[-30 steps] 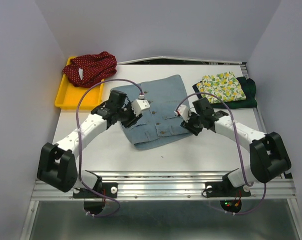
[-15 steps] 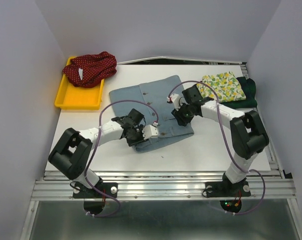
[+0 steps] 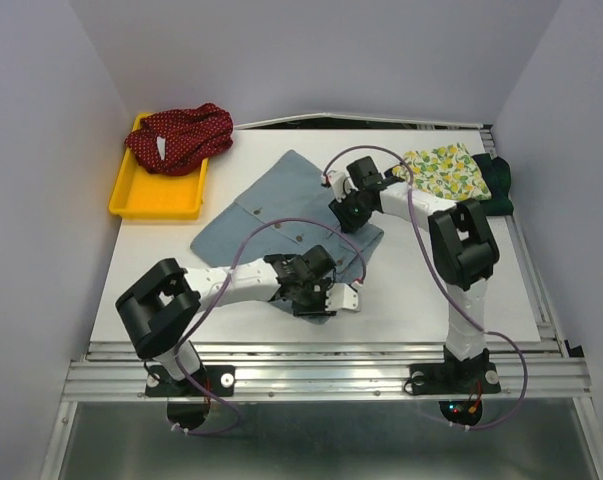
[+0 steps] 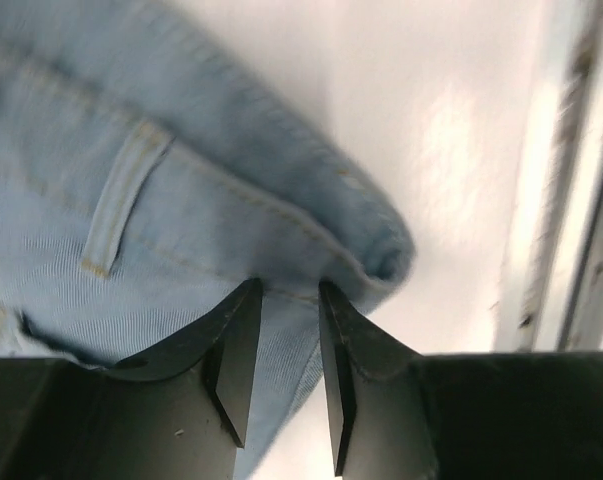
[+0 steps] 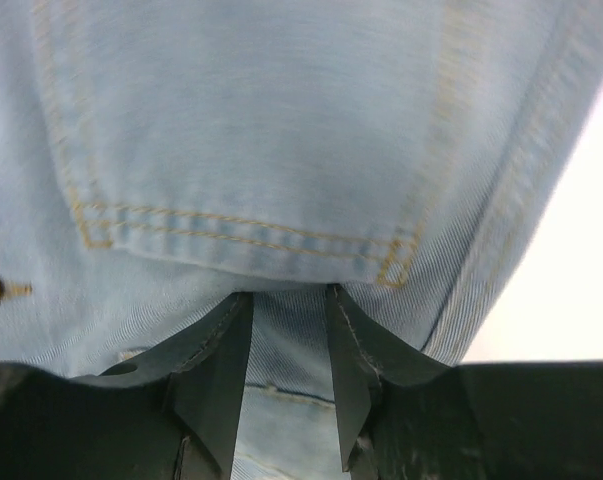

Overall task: Fold and stack the skirts
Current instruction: Flatten the skirt out

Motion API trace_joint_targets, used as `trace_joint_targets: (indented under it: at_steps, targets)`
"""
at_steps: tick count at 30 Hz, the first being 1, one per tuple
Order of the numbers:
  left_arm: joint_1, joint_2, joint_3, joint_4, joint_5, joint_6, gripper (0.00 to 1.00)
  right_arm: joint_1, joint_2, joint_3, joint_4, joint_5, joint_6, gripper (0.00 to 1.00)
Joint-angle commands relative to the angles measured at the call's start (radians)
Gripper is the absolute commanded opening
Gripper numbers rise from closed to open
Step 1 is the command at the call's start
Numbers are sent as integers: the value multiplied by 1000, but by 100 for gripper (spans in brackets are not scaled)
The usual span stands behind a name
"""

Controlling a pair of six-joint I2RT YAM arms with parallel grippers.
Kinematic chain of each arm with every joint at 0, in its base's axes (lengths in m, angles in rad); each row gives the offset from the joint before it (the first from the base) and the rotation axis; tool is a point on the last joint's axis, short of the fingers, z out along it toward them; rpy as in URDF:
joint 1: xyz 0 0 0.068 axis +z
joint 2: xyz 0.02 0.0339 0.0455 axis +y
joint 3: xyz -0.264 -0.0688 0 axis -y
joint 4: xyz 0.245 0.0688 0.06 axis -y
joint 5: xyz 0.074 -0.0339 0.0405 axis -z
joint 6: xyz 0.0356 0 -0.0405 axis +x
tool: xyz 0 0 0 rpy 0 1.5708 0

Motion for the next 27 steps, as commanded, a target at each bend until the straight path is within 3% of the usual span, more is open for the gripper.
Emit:
trace_joint_targets:
  at_steps: [1, 6, 9, 10, 13, 19, 24, 27]
  targets:
    - [-66, 20, 96, 14, 120, -67, 46, -4, 131, 124, 40, 30, 44, 42]
    - [-24, -82, 190, 4, 173, -167, 48, -4, 71, 174, 21, 47, 63, 43]
    - [127, -186, 175, 23, 206, -235, 48, -4, -44, 126, 3, 4, 86, 43]
    - [222, -203, 168, 8, 203, -236, 48, -4, -97, 113, -8, -16, 97, 43]
    - [351, -234, 136, -20, 155, -190, 47, 30, -160, 41, -51, -88, 121, 43]
    - [634, -138, 93, -17, 82, -161, 46, 169, -223, -107, -115, -131, 127, 41]
    - [712, -37, 95, -12, -3, -126, 44, 205, -196, -193, -129, -147, 126, 40]
    - [724, 0, 50, 1, -71, -54, 43, 205, -154, -229, -114, -66, 92, 40]
